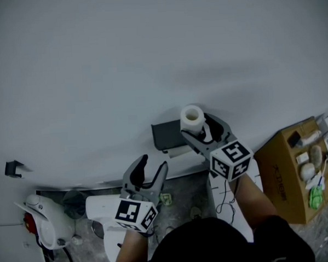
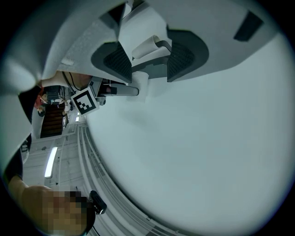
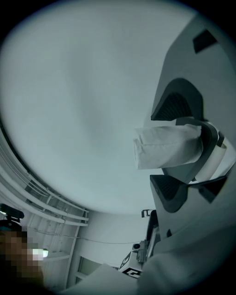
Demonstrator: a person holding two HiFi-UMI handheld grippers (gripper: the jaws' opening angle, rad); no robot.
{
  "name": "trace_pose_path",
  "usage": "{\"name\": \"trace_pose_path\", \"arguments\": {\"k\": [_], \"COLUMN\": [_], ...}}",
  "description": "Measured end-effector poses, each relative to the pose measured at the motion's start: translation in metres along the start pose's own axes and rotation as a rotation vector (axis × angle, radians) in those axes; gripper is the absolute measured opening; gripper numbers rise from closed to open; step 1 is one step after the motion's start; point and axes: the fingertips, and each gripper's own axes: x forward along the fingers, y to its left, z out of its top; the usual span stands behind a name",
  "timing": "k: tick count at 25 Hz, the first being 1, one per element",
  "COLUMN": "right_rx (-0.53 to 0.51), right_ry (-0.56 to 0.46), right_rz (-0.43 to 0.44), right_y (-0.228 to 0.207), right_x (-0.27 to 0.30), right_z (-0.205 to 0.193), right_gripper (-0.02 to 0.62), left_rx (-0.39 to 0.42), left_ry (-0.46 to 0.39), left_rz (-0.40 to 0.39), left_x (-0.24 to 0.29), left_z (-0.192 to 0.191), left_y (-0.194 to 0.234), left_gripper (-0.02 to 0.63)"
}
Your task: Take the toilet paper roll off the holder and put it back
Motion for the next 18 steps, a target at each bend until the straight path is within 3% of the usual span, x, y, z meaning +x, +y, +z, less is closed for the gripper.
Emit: {"name": "trace_pose_path", "arguments": {"k": [8, 18], "right_rx": [-0.054, -0.04], "right_ry": [0.063, 0.078], "right_rz": [0.034, 0.047], "right_y": [-0.006, -0.007], "right_x": [0.016, 0.02], "right_z": [-0.013, -0.023], "right_gripper": [0.354, 0.316], "left_rx": [-0.009, -0.011], "left_ry": [-0.002, -0.002], "left_rz": [0.029, 0.022], "left_x": [0.01, 0.019], "left_z": [-0.001, -0.001], "left_y": [0.008, 0.011], "left_gripper": [0.227, 0.227]}}
